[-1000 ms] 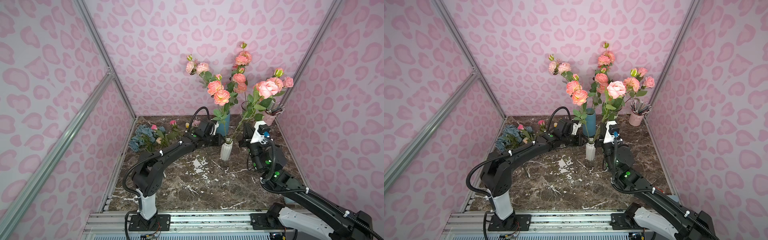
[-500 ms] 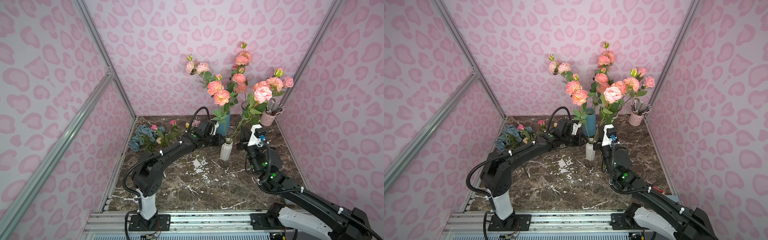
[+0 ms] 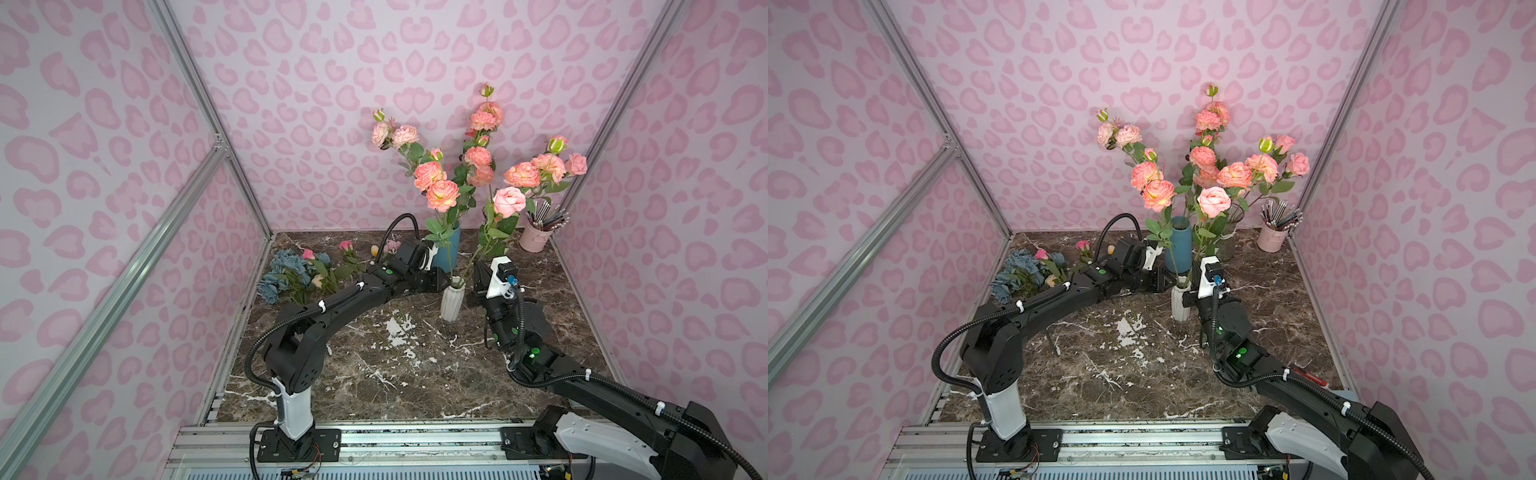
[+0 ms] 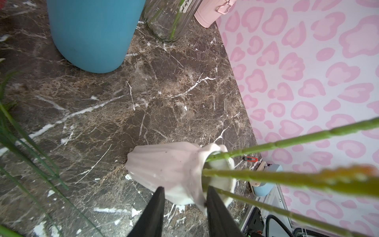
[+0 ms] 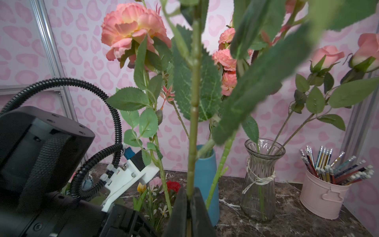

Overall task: Place the pink flowers into the vase
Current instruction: Place the flower in the vase.

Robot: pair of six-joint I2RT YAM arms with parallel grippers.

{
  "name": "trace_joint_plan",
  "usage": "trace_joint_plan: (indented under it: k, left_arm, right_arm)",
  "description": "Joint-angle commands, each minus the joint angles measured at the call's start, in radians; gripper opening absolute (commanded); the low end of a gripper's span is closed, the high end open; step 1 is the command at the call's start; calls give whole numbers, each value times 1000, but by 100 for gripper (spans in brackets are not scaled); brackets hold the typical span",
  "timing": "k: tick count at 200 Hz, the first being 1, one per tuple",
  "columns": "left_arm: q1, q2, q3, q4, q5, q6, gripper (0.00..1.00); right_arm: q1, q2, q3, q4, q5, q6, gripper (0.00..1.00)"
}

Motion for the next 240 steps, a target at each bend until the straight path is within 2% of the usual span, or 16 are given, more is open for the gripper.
trace_joint_plan:
  k: [1,152,240]
  left_arm:
    - [-1,-6,-1,-12,-18,12,37]
    - [-1,-2,-16,-7,-17,8,37]
    - [-2,-6,-16,-5,-20,5,37]
  right_arm:
    - [-4,14,-16,76,14,23,0]
    - [-18,152,-67,187,15,79,0]
    - [-18,176,-91,208,24,108,0]
